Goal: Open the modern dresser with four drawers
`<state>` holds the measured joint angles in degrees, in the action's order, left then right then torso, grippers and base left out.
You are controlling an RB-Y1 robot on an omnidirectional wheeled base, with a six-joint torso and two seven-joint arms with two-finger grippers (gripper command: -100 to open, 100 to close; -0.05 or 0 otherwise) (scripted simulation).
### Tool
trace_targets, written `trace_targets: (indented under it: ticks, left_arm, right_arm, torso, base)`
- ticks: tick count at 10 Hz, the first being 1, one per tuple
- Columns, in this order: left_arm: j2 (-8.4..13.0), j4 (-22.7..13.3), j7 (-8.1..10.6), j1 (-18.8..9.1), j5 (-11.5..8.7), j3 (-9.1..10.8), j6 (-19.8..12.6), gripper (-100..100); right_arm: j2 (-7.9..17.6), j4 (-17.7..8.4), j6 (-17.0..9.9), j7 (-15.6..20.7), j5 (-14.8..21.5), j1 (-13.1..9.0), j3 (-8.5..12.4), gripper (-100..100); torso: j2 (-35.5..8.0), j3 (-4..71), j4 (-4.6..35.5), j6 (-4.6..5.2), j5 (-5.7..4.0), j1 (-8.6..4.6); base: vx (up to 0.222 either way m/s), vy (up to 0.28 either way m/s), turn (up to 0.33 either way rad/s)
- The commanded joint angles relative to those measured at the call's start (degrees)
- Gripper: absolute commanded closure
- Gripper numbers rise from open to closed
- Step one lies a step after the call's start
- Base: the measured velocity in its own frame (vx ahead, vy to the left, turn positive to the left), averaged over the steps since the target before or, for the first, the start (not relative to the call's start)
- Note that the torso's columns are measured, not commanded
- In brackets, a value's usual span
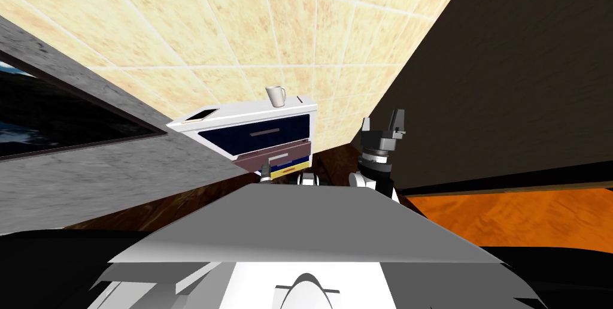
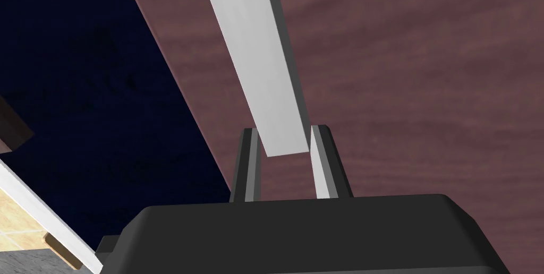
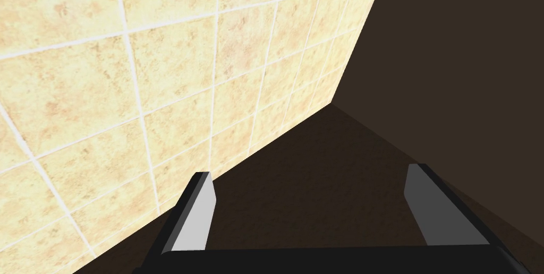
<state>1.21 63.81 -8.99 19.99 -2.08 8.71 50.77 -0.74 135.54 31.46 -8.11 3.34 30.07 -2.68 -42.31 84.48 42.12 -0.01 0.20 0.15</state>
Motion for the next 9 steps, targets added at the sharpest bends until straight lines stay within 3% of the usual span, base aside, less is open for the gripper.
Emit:
trace_targets:
  ticks: [1,5,6,9]
  left_arm:
    - [0.16,0.8,0.15,0.34,0.05,-0.07,-1.02,100]
    - [0.18,2.0,0.53,2.02,0.36,-0.71,-1.77,100]
    - [0.64,3.73,0.8,1.72,0.17,-0.36,-3.1,-100]
    - [1.81,8.52,1.69,1.99,-0.13,0.1,-7.82,-100]
  right_arm:
    - [0.0,0.0,0.0,0.0,0.0,0.0,0.0,0]
    - [0.0,0.0,0.0,0.0,0.0,0.0,0.0,0]
    - [0.0,0.0,0.0,0.0,0.0,0.0,0.0,0]
    - [0.01,0.01,0.01,0.0,0.0,0.02,0.01,0]
  torso:
    - [0.13,0.09,0.0,0.02,-0.03,-0.05]
    - [0.06,0.05,0.04,0.03,-0.05,-0.05]
    - [0.16,0.11,0.01,0.06,-0.04,-0.07]
    - [0.34,0.28,0.09,0.03,-0.19,-0.09]
  base:
    - [-0.075,-0.045,0.014]
    - [-0.148,-0.057,0.015]
    - [-0.09,-0.045,0.007]
    - [-0.018,-0.03,-0.004]
